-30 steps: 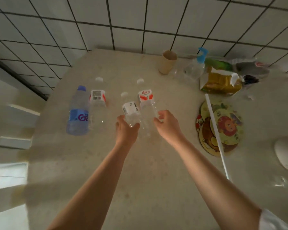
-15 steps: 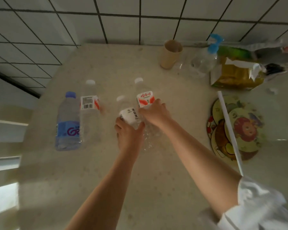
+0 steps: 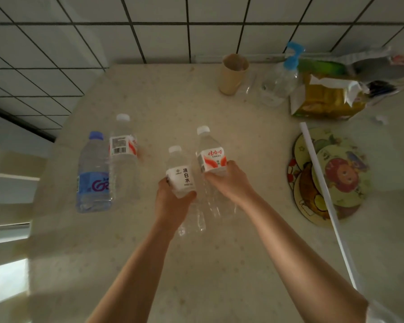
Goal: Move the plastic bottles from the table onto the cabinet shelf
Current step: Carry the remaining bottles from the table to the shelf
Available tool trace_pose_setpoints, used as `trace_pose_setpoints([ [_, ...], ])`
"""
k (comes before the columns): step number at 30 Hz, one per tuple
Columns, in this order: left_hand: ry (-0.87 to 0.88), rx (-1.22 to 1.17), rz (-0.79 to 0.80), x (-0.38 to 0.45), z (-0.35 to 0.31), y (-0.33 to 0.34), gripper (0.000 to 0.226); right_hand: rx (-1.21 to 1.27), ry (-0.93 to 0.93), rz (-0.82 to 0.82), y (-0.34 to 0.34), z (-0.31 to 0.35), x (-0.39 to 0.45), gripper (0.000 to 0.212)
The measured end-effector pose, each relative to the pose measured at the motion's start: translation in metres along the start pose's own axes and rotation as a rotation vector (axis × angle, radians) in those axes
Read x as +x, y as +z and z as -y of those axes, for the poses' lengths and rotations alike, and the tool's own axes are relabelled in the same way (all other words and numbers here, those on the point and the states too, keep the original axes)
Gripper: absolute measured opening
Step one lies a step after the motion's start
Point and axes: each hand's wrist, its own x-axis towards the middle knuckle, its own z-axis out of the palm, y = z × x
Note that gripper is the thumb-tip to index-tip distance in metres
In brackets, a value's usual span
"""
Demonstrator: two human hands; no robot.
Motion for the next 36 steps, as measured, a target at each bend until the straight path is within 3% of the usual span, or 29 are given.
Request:
trace_pose_setpoints([
  [6, -0.054, -0.228, 0.226, -0.051, 0.024, -0.02, 0.048, 0.171, 0.083, 0.023, -0.006, -0.053, -0.077, 0.056],
  [13, -0.025, -0.328, 0.458, -0.114, 0.055, -0.046, 0.06, 0.444, 0.183, -0.085, -0.005, -0.084, -0.178, 0.032],
  [15, -0.008, -0.329, 0.517, -0.132, 0.068, -0.054, 0.06, 0.478, 0.195, -0.133, -0.002, -0.091, -0.206, 0.034],
  [21, -0.016, -0.292, 0.658, -0.178, 0.109, -0.073, 0.068, 0.555, 0.193, -0.24, 0.024, -0.117, -0.281, 0.033],
  [27, 0.003, -0.209, 0.698, -0.218, 0.143, -0.083, 0.068, 0.73, 0.267, -0.358, 0.06, -0.155, -0.333, 0.058],
  [33, 0.067, -0.076, 0.798, -0.258, 0.151, -0.069, 0.052, 0.871, 0.286, -0.434, 0.067, -0.191, -0.392, 0.052],
  [36, 0.106, 0.013, 0.858, -0.28, 0.151, -0.052, 0.054, 0.93, 0.304, -0.529, 0.065, -0.219, -0.428, 0.054],
])
